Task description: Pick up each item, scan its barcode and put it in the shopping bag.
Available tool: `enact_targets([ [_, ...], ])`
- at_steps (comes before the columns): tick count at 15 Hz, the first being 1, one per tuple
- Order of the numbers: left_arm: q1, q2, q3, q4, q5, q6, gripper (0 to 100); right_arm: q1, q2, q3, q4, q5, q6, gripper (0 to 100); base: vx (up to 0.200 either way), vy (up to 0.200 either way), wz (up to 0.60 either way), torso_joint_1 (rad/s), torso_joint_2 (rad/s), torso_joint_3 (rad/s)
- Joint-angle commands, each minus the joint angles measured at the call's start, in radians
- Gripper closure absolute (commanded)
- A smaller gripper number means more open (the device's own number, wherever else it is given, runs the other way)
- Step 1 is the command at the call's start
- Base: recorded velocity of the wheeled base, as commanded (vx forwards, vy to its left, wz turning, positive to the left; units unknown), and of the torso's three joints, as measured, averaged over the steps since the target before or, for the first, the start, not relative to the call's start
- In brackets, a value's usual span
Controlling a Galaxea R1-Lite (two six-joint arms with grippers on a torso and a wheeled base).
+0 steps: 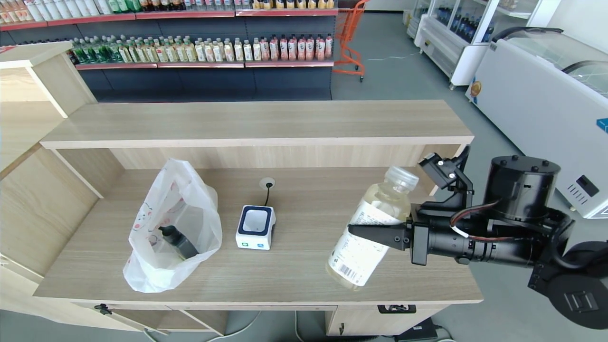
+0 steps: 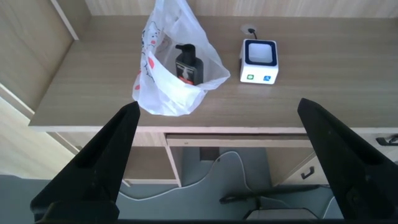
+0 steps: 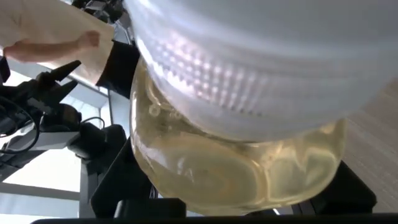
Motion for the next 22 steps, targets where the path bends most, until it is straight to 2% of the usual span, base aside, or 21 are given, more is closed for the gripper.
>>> enact_targets([
  [1, 0.0, 0.0, 0.0, 0.0, 0.0, 0.0, 0, 0.005, -0.006, 0.012, 0.0, 0.002, -0.003, 100, 0.0, 0.0, 0.0, 0.0, 0.0, 0.0],
  [22, 0.0, 0.0, 0.0, 0.0, 0.0, 0.0, 0, 0.062, -0.066, 0.01, 0.095, 0.03, 0.109, 100, 0.0, 0.0, 0.0, 0.0, 0.0, 0.0],
])
